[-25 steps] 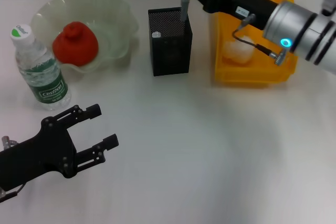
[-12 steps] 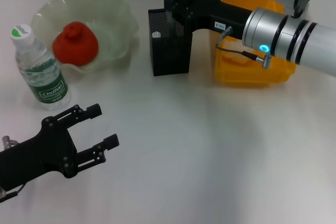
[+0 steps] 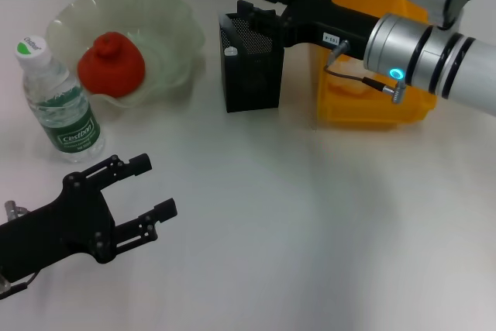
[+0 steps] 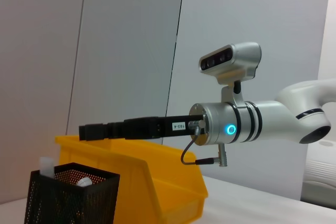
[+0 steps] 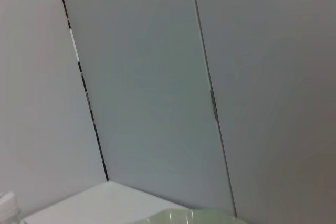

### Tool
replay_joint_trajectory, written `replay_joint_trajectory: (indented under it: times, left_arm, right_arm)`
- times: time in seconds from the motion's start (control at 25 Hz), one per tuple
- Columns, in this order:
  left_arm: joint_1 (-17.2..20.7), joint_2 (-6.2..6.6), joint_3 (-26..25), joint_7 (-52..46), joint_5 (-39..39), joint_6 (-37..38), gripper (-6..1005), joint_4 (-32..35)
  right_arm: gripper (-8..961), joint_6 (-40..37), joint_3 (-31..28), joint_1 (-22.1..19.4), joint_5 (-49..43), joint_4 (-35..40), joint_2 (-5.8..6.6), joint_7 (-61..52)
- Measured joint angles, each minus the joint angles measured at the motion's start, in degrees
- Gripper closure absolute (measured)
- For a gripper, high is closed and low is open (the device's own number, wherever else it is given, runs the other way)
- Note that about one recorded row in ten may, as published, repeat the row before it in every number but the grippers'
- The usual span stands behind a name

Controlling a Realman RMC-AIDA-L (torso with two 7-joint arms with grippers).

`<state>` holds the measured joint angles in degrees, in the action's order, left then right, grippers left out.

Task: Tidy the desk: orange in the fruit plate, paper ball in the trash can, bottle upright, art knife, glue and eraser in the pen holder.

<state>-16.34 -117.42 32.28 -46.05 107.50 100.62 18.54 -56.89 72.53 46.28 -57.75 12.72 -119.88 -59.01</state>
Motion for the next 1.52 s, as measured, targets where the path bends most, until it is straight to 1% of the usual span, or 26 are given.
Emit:
replay_joint_trajectory:
  times: [0.04,0.08,0.12,0.2,0.24,0.28,0.36,0.44,0.52,0.6,0.64,0.68,0.76,0.84,0.88,1.04,1.16,1.36,1.52]
  left_arm:
    - [-0.01,0.0,-0.01,-0.08,0.04,-0.04,241,0.0]
    - [-0.01,0.0,-0.01,-0.1,0.05,-0.04,241,0.0]
    - [-0.01,0.03,-0.02,-0.25,0.1,-0.07,241,0.0]
    - [-0.01,0.06,-0.03,-0.37,0.13,-0.09,241,0.0]
    - [-0.01,0.06,-0.03,-0.37,0.13,-0.09,241,0.0]
    - [-0.01,0.06,-0.03,-0.37,0.13,-0.09,241,0.0]
    - [-0.08,0.23,0.2,-0.56,0.25,0.0,241,-0.02]
    - [-0.27,0.37,0.5,-0.68,0.4,0.17,241,-0.08]
    - [-0.55,0.51,0.63,-0.96,0.51,0.42,241,-0.08]
    - [-0.73,0.58,0.69,-1.17,0.65,0.54,241,-0.08]
    - [-1.42,0.82,0.83,-1.86,1.56,0.83,241,-0.06]
    - [-1.63,0.84,0.85,-1.99,2.02,0.94,241,-0.05]
    - [-2.15,0.98,0.86,-2.18,3.15,1.1,241,-0.02]
    - [-2.69,1.19,0.86,-2.7,4.43,1.2,241,0.07]
    - [-2.69,1.19,0.86,-2.7,4.43,1.2,241,0.07]
    - [-3.59,1.62,0.85,-4.04,6.71,1.25,241,0.73]
    - [-3.82,1.68,0.85,-4.84,7.86,1.25,241,1.59]
    - [-4.12,1.72,0.85,-5.17,8.78,1.26,241,3.01]
    - [-4.49,2.13,1.49,-5.48,8.86,1.39,241,3.08]
  right_arm:
    - [469,-2.03,0.05,-1.31,0.51,1.21,0.0,0.64]
    - [440,-2.03,0.05,-1.31,0.51,1.21,0.0,0.64]
    - [411,-3.53,0.04,-2.32,0.77,1.9,0.0,1.13]
    - [352,-7.79,-0.02,-5.25,1.34,3.92,0.0,2.02]
    - [323,-12.66,0.08,-8.35,1.78,6.31,0.11,2.09]
    - [294,-12.66,0.08,-8.35,1.78,6.31,0.11,2.09]
    - [235,-17.65,0.1,-10.94,1.78,7.79,0.39,1.75]
    - [216,-23.85,0.1,-13.32,1.62,8.32,0.72,1.28]
    - [196,-29.71,0.21,-15.33,0.48,8.49,1.26,1.25]
    - [177,-34.41,0.1,-16.88,-3.14,8.91,2.31,1.27]
    - [177,-37.39,-0.1,-17.68,-7.87,9.22,3.22,1.12]
    - [177,-37.39,-0.1,-17.68,-7.87,9.22,3.22,1.12]
    - [177,-39.41,-0.18,-18.1,-12.59,9.3,3.91,0.95]
    - [177,-40.17,-0.24,-18.22,-18.65,9.27,4.29,0.97]
    - [177,-40.17,-0.24,-18.22,-18.65,9.27,4.29,0.97]
    - [177,-38.93,-0.27,-17.84,-25.3,9.01,4.35,1.02]
    - [177,-38.07,-0.28,-17.79,-25.93,8.77,4.31,1.02]
    - [177,-35.94,-0.25,-18.17,-26.27,8.71,3.88,1.29]
    - [178,-34.97,0.02,-18.14,-26.34,8.71,3.59,1.33]
